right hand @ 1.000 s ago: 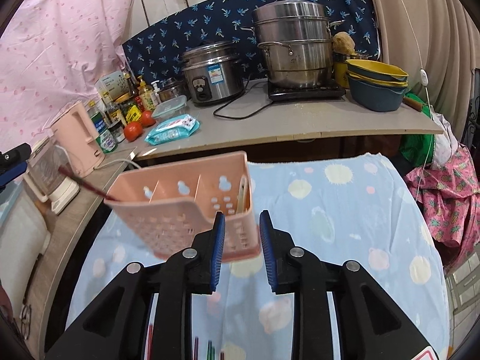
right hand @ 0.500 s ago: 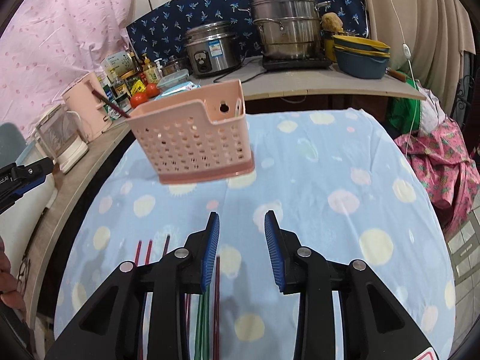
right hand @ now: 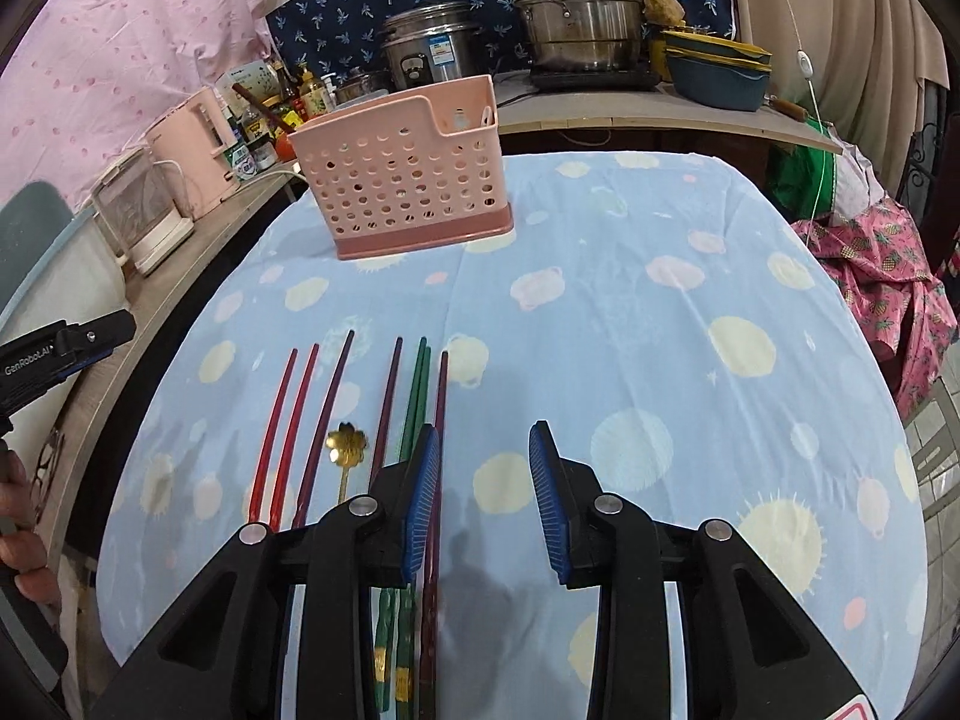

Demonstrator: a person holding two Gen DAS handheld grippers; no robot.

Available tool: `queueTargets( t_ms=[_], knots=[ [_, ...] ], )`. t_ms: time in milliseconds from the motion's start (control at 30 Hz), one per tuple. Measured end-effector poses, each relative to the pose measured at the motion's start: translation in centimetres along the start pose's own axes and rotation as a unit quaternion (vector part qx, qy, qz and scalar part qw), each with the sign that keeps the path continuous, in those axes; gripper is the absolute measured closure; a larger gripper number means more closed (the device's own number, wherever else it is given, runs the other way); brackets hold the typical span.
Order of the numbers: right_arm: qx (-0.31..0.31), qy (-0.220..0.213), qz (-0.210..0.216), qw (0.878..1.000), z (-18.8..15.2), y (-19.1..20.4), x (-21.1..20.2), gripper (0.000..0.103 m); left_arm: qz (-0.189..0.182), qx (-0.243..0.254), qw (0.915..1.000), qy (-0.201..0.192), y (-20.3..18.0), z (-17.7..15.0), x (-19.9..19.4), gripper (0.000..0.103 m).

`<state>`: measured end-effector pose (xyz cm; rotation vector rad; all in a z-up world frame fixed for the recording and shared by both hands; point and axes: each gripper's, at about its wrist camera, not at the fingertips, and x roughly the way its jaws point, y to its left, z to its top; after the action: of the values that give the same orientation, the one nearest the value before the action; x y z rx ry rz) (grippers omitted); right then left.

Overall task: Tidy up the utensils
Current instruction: 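Move both open tools back down to the remaining chopsticks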

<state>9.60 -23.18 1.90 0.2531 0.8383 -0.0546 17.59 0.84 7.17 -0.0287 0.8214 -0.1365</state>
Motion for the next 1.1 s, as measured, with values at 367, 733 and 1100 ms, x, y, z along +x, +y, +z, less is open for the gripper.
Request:
queueTargets(
  t_ms=[367,733,1100],
  knots=[
    [-0.005,0.038,0.01,0.999,-4.5,0.2,-0.4,0.071,0.003,0.001,0.9987,0.052,0.3,-5.2,1.0,0.068],
    [-0.014,0.067,0.017,0.998,-7.5,0.6,0.0,0.071,0.001,0.006,0.996,0.089,0.0,-8.8,1.8,0.068],
    [-0.012,0.075,0.024,0.997,-8.5,0.3,0.1,0.071,-0.003,0.012,0.9941,0.108,-0.5,-10.7,2.1,0.068]
  ],
)
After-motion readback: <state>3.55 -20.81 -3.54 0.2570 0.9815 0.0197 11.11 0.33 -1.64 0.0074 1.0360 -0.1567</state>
